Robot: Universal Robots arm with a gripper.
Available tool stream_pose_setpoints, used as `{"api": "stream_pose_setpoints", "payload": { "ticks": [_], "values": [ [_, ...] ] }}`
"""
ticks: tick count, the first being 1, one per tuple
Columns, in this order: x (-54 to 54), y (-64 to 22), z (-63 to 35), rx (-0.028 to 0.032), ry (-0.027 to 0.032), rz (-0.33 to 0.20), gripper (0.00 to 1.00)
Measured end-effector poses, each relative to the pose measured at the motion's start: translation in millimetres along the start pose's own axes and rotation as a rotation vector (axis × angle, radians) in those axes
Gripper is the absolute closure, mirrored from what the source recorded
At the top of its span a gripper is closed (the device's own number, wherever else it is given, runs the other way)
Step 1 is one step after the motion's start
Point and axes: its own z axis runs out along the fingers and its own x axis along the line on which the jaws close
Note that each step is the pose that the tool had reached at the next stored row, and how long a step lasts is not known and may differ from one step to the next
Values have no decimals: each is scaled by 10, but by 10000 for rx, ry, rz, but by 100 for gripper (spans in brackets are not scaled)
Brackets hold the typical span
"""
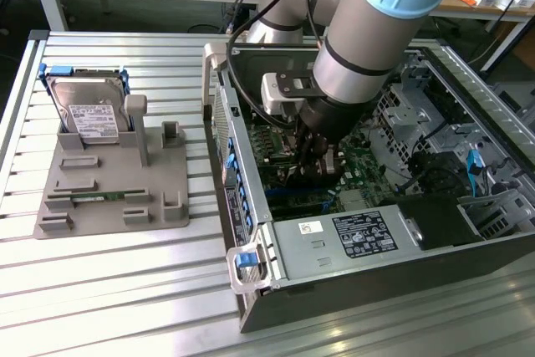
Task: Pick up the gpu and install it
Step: 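Insert the gpu into the slot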
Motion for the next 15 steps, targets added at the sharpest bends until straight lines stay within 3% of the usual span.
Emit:
{"api": "stream_pose_setpoints", "payload": {
  "ticks": [3, 4, 6, 7, 15],
  "values": [
    [-22, 3, 7, -1, 0, 0, 74],
    [-26, 4, 7, 2, 32, 1, 74],
    [-35, 5, 9, 15, 232, 1, 74],
    [-38, 4, 10, 17, 273, -4, 74],
    [-56, 6, 10, 3, 294, -241, 74]
  ]
}}
